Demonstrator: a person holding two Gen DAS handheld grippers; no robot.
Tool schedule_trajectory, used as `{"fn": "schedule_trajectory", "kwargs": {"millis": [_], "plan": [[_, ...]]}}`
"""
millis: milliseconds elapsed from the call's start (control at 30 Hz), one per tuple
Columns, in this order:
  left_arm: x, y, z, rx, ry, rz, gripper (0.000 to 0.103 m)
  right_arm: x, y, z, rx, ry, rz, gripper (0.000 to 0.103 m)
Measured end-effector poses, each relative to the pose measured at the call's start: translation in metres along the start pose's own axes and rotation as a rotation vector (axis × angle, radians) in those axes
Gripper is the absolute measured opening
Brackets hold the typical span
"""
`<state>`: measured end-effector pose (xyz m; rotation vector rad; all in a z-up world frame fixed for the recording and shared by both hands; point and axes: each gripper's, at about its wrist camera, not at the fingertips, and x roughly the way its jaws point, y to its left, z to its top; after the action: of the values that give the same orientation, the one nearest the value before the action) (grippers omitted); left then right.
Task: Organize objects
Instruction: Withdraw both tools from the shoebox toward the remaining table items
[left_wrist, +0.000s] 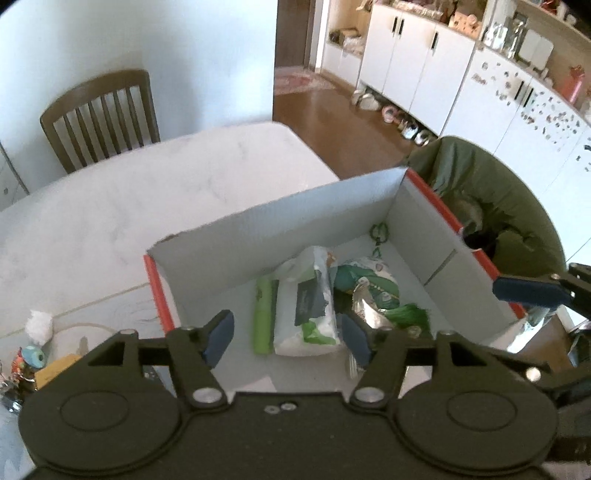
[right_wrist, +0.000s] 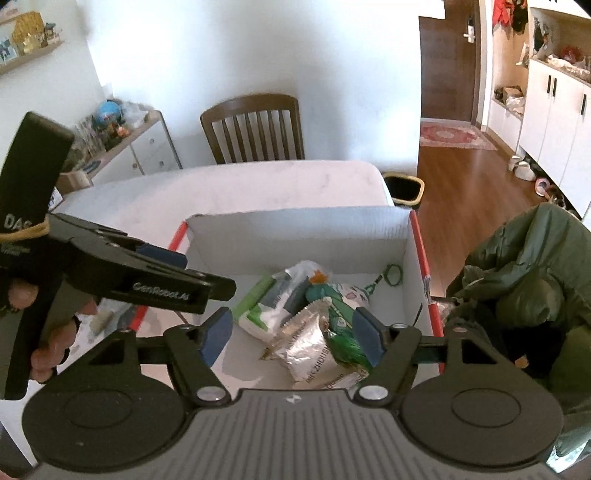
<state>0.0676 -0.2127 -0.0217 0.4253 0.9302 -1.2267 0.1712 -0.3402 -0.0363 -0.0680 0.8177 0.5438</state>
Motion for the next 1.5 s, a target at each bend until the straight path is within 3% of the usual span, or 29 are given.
{"fn": "schedule_trajectory", "kwargs": {"millis": [567, 900, 1200, 1500], "plan": [[-0.082, 0.048, -0.039, 0.029, -0.180, -0.043, 0.087, -0.031, 0.063, -0.003, 0.054, -0.101, -0.005, 0.082], [-0.117, 0.099, -0.068, -0.027, -0.247, -0.053, 0.101, -0.035, 0.115, -0.007, 0.072, -0.123, 0.030, 0.086], [-0.134, 0.150, -0.096, -0.105, -0.310, -0.067, 0.102, -0.030, 0.165, -0.009, 0.075, -0.144, 0.048, 0.092], [-0.138, 0.201, -0.120, -0.124, -0.354, 0.033, 0.102, -0.014, 0.205, -0.011, 0.081, -0.159, 0.027, 0.099]]}}
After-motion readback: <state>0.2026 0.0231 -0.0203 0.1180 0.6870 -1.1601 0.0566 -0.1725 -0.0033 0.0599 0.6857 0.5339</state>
